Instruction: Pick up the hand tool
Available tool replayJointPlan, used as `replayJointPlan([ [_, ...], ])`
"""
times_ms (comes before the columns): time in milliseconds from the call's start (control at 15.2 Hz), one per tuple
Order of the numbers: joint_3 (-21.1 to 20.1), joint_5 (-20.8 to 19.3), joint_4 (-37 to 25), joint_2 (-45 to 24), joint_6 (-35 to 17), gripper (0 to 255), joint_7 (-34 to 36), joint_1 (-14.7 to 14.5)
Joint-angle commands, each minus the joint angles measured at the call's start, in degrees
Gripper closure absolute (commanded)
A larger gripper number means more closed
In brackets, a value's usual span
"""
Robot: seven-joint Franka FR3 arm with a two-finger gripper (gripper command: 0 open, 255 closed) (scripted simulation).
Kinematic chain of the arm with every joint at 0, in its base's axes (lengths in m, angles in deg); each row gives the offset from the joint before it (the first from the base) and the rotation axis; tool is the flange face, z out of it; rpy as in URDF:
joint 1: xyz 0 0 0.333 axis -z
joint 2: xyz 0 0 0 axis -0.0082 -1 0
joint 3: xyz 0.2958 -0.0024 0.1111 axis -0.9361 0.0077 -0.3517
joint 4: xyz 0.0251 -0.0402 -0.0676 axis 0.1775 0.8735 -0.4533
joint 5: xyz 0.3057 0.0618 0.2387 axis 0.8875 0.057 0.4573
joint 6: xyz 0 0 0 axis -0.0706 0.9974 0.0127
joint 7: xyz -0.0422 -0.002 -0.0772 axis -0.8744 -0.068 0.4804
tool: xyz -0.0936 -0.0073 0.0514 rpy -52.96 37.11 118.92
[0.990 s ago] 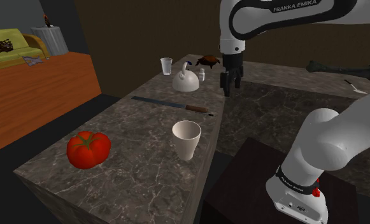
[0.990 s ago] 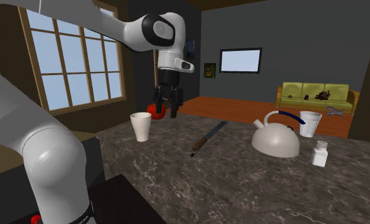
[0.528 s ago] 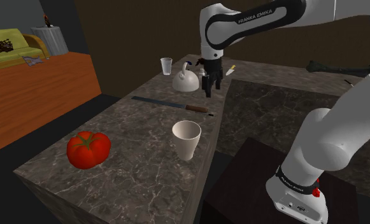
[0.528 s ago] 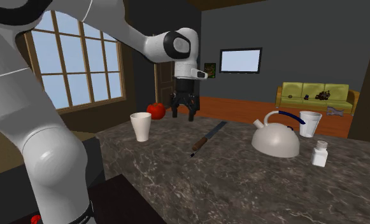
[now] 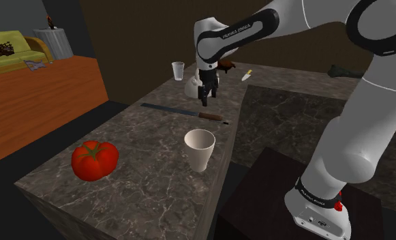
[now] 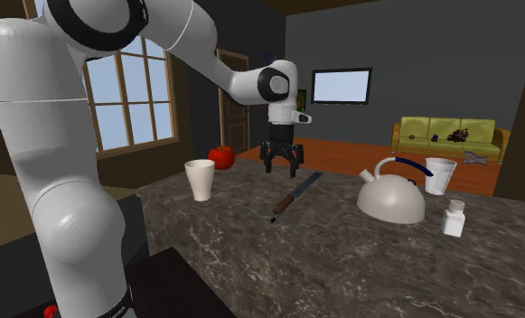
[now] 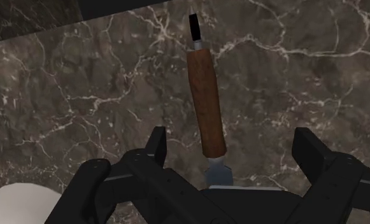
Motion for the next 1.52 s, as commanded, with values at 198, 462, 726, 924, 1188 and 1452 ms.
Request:
replayJointPlan([
  [198,-0.56,0.73,-9.11,-10.19,-2.67,0,-2.67,-0.41],
  [462,-1.21,1.17,-17.81,-18.51,-3.55,0,-4.70,-0.51],
  [726,-1.96,1.43,-28.11,-27.20,-3.20,0,-6.56,-0.61],
  [924,-2.23,1.47,-31.52,-30.43,-3.43,0,-7.10,-0.63],
  [1188,-2.25,1.46,-29.97,-31.45,-5.99,0,-6.93,-0.61],
  [1452,-2.26,1.46,-29.15,-32.22,-7.58,0,-6.83,-0.60],
])
